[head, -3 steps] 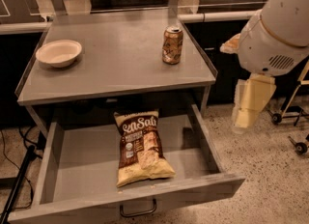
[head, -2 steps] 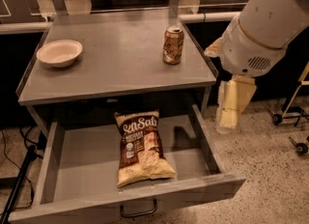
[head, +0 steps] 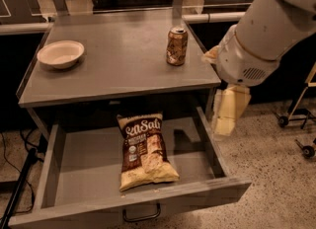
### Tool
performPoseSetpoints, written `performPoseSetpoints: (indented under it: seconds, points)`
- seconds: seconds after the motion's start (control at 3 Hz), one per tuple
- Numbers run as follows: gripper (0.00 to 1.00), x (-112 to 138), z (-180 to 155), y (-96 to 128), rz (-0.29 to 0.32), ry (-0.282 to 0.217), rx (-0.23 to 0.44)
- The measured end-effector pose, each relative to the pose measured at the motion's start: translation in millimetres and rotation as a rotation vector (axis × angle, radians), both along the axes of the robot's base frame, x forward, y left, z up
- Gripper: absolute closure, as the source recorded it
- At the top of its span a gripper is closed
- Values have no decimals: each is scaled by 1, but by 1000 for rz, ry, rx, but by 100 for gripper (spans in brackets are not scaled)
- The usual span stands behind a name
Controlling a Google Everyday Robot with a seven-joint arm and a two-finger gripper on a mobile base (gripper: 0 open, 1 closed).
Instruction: Pick brown chip bag from top drawer and place on counter
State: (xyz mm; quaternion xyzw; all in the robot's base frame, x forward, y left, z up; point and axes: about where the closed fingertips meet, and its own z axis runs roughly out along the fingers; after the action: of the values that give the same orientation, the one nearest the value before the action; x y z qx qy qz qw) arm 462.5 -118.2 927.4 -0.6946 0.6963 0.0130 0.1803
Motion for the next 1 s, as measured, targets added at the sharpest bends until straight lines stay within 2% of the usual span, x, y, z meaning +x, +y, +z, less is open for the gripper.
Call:
performPoseSetpoints:
  seconds: [0.33, 0.67, 1.0]
  points:
    - [0, 47, -51, 38, 92, -2, 17]
    - [0, 48, -52, 38, 92, 0, 17]
    - [0, 36, -78, 51, 112, 39, -8]
